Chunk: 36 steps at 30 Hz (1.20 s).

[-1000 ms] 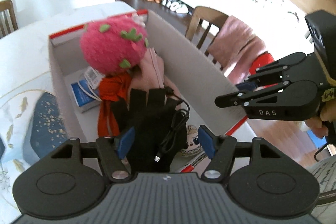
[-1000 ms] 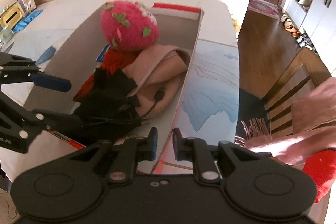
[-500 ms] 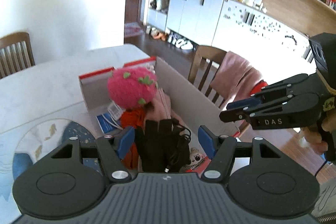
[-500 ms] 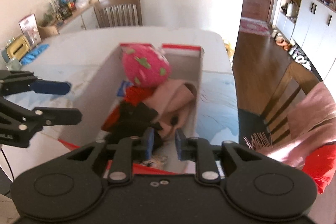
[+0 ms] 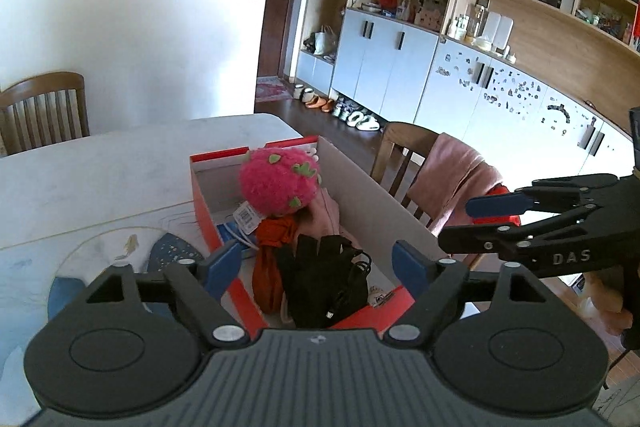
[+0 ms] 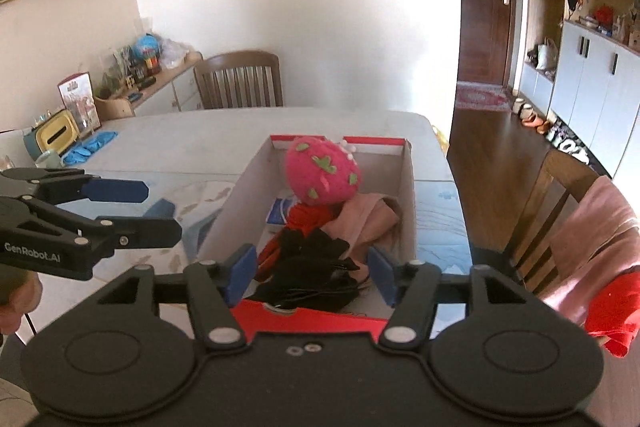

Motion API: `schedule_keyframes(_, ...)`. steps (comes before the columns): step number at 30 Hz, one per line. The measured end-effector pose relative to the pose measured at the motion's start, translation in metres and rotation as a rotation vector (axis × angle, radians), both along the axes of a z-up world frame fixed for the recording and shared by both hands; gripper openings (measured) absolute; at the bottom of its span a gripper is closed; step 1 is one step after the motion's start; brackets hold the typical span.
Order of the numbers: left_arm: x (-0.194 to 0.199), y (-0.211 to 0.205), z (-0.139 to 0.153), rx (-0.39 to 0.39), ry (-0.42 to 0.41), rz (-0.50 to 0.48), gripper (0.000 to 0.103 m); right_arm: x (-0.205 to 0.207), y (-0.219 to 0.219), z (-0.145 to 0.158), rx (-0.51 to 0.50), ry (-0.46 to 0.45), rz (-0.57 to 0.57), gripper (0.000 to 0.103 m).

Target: Organize objects

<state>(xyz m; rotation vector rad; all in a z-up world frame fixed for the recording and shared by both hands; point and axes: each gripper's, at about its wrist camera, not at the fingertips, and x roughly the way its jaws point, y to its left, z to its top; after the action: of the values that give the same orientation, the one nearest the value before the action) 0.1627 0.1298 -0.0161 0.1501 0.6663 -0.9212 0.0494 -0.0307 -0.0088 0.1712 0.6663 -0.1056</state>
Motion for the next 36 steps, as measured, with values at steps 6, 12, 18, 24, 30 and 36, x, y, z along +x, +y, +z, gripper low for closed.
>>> schedule_keyframes(6, -0.011, 0.017, 0.0, -0.019, 0.005, 0.016, 0.098, -0.021, 0.02, 0.004, -0.057, -0.076, -0.03, 0.085)
schedule_keyframes(12, -0.026, 0.03, 0.004, -0.037, -0.017, 0.01, 0.103, -0.037, 0.026, 0.0, -0.034, -0.11, -0.076, 0.098)
schedule_keyframes(18, -0.04, 0.038, 0.005, -0.039, -0.032, 0.002, 0.103, -0.05, 0.036, -0.003, -0.012, -0.133, -0.082, 0.102)
schedule_keyframes(24, -0.052, 0.046, 0.007, -0.047, -0.045, 0.008, 0.103, -0.062, 0.041, -0.007, 0.023, -0.139, -0.099, 0.102)
schedule_keyframes(30, -0.06, 0.053, 0.009, -0.066, -0.063, 0.017, 0.103, -0.069, 0.046, -0.009, 0.025, -0.141, -0.105, 0.102)
schedule_keyframes(36, -0.063, 0.056, 0.007, -0.066, -0.09, 0.028, 0.103, -0.07, 0.05, -0.011, 0.022, -0.137, -0.109, 0.102)
